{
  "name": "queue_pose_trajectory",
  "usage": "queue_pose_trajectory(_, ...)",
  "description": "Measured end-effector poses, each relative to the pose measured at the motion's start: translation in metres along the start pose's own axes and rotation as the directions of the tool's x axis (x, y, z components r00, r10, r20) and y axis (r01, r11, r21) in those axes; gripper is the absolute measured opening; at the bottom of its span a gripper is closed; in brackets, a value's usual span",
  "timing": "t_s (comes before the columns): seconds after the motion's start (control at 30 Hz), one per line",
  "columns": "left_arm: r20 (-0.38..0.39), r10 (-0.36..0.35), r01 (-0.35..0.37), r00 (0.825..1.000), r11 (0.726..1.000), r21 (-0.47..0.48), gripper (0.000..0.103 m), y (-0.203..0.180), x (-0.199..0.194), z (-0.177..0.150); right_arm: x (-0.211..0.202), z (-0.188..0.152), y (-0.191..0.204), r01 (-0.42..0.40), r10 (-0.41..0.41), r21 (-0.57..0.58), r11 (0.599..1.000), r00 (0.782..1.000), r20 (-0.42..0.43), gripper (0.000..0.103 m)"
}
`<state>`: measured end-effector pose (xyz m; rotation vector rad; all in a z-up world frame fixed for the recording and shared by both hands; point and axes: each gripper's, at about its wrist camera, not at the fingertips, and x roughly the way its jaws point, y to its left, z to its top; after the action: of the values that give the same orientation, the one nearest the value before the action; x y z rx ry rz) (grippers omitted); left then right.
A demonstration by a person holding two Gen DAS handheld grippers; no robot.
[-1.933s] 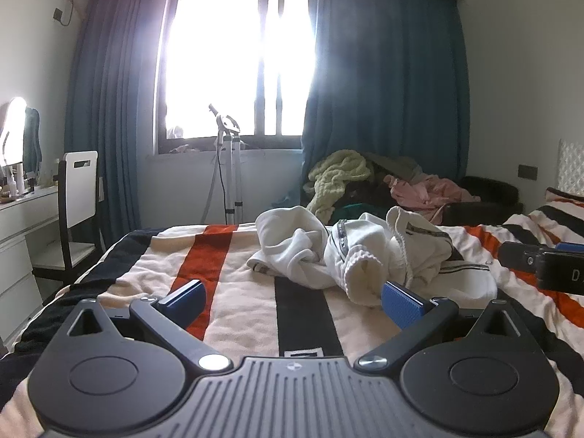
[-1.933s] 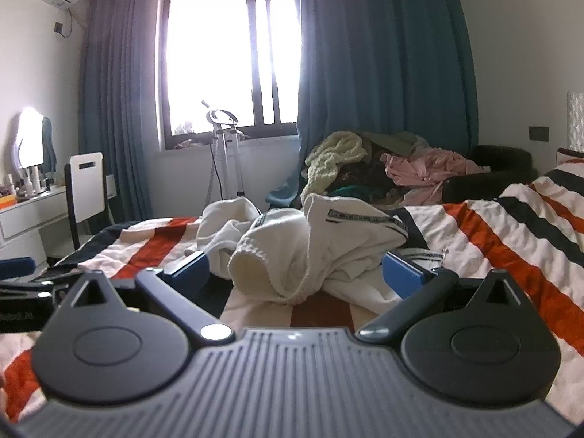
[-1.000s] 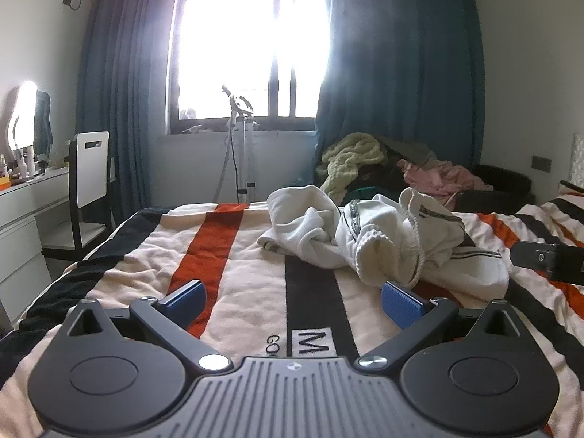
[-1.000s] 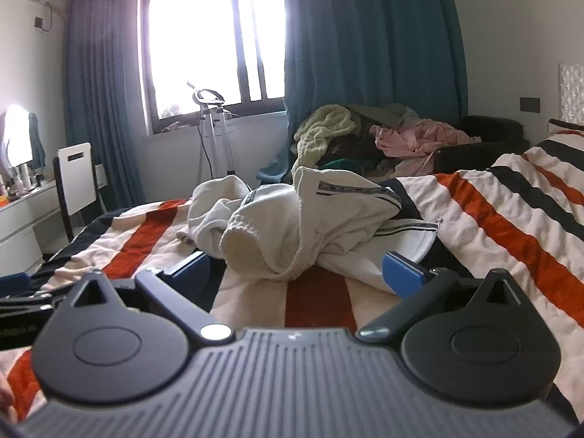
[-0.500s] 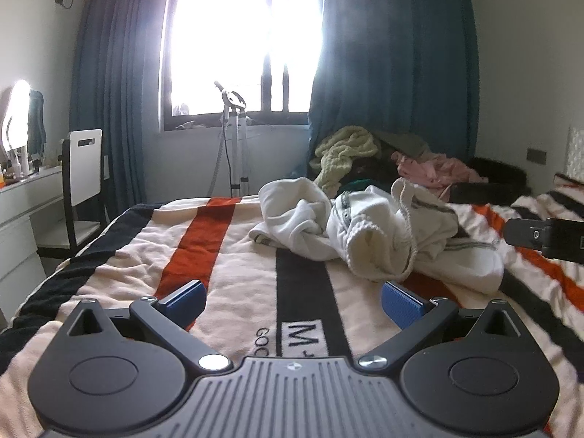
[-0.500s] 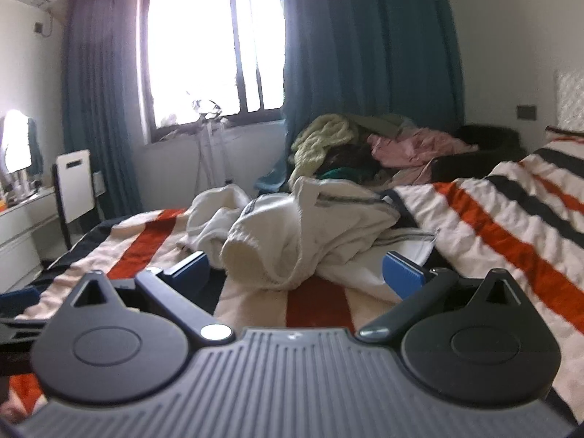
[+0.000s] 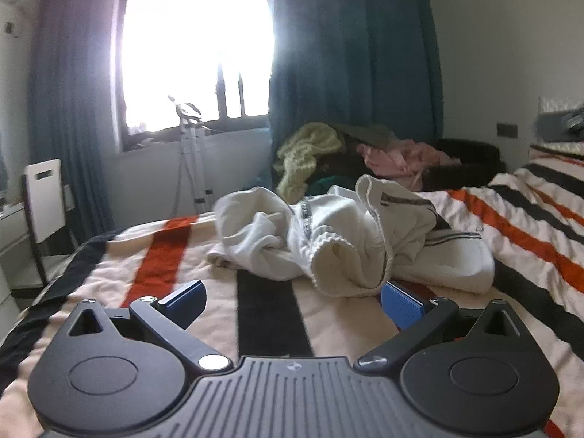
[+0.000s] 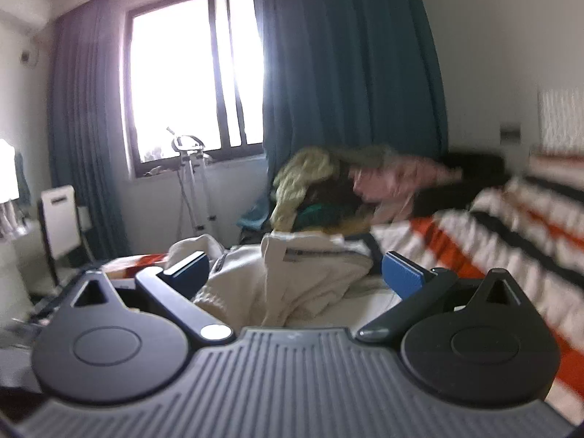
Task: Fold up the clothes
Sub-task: 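Move both grippers toward the crumpled white sweatpants on the bed, then grasp the elastic cuff of the white sweatpants with the left gripper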
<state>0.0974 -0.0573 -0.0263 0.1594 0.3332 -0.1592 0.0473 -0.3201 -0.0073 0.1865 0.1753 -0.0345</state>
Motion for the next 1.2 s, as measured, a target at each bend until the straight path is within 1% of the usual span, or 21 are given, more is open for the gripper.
queue_pose_trajectory(0.13,0.000,-0.035,0.035,0.999,0.999,0.041,0.103,-0.010,0.059,0.006,0.009,-0.004,-0.024,0.018,-0.014,0.096,0.995,0.999,-0.041,0.103)
queue_pose_trajectory(0.17,-0.002,-0.021,0.021,1.000,0.997,0.069,0.103,-0.014,0.075,0.005,0.012,-0.005,-0.030,0.023,-0.017,0.120,0.993,0.999,-0.051,0.103)
queue_pose_trajectory(0.23,-0.007,0.026,-0.025,1.000,0.990,0.137,0.103,-0.025,0.108,0.001,0.022,-0.012,-0.035,0.034,-0.026,0.116,0.993,0.997,-0.074,0.103)
queue_pose_trajectory(0.3,-0.021,0.094,-0.087,0.995,0.972,0.216,0.102,-0.034,0.140,-0.006,0.035,-0.021,-0.039,0.052,-0.040,0.114,0.992,0.994,-0.105,0.103)
queue_pose_trajectory(0.33,-0.033,0.112,-0.100,0.993,0.962,0.252,0.101,-0.037,0.155,-0.010,0.042,-0.026,-0.041,0.064,-0.049,0.116,0.991,0.991,-0.124,0.103)
queue_pose_trajectory(0.4,-0.049,0.138,-0.118,0.989,0.948,0.294,0.099,-0.038,0.180,-0.016,0.059,-0.037,-0.046,0.092,-0.073,0.113,0.989,0.984,-0.162,0.103)
queue_pose_trajectory(0.43,-0.056,0.151,-0.126,0.987,0.941,0.313,0.095,-0.038,0.192,-0.018,0.066,-0.041,-0.047,0.101,-0.081,0.109,0.989,0.981,-0.178,0.103)
queue_pose_trajectory(0.5,-0.026,0.160,-0.144,0.987,0.939,0.313,0.093,-0.036,0.204,-0.016,0.081,-0.050,-0.050,0.120,-0.097,0.101,0.988,0.973,-0.209,0.103)
queue_pose_trajectory(0.57,0.034,0.161,-0.164,0.986,0.950,0.265,0.090,-0.032,0.209,-0.007,0.092,-0.057,-0.050,0.125,-0.101,0.101,0.987,0.972,-0.212,0.103)
queue_pose_trajectory(0.6,0.067,0.183,-0.194,0.981,0.950,0.245,0.089,-0.031,0.211,-0.002,0.097,-0.060,-0.050,0.130,-0.109,0.091,0.987,0.972,-0.209,0.103)
queue_pose_trajectory(0.63,0.097,0.213,-0.231,0.972,0.943,0.241,0.082,-0.032,0.214,0.003,0.103,-0.062,-0.050,0.135,-0.116,0.082,0.987,0.972,-0.206,0.103)
queue_pose_trajectory(0.67,0.119,0.231,-0.255,0.965,0.934,0.249,0.071,-0.035,0.217,0.007,0.107,-0.065,-0.049,0.146,-0.129,0.070,0.987,0.971,-0.201,0.103)
queue_pose_trajectory(0.7,0.135,0.226,-0.254,0.965,0.935,0.246,0.064,-0.035,0.217,0.012,0.112,-0.067,-0.049,0.151,-0.136,0.062,0.987,0.970,-0.199,0.103)
queue_pose_trajectory(0.73,0.149,0.214,-0.246,0.965,0.939,0.239,0.050,-0.035,0.217,0.016,0.117,-0.068,-0.049,0.152,-0.138,0.058,0.987,0.970,-0.203,0.103)
queue_pose_trajectory(0.77,0.152,0.195,-0.226,0.969,0.948,0.224,0.033,-0.033,0.216,0.021,0.119,-0.069,-0.048,0.146,-0.132,0.055,0.988,0.970,-0.204,0.103)
queue_pose_trajectory(0.83,0.153,0.167,-0.194,0.974,0.964,0.184,0.012,-0.027,0.209,0.033,0.121,-0.071,-0.046,0.132,-0.120,0.043,0.990,0.972,-0.201,0.103)
queue_pose_trajectory(0.9,0.172,0.152,-0.176,0.973,0.976,0.131,0.011,-0.018,0.190,0.046,0.121,-0.074,-0.043,0.133,-0.127,0.019,0.991,0.974,-0.189,0.103)
queue_pose_trajectory(1.0,0.191,0.133,-0.153,0.972,0.984,0.091,0.011,-0.006,0.152,0.066,0.117,-0.074,-0.040,0.133,-0.130,0.001,0.991,0.976,-0.173,0.103)
queue_pose_trajectory(1.1,0.147,0.141,-0.143,0.979,0.990,-0.001,0.011,0.017,0.113,0.056,0.109,-0.074,-0.039,0.114,-0.112,0.002,0.993,0.979,-0.168,0.103)
queue_pose_trajectory(1.2,0.096,0.148,-0.138,0.984,0.985,-0.102,0.010,0.041,0.076,0.043,0.100,-0.073,-0.035,0.104,-0.099,0.017,0.994,0.980,-0.175,0.103)
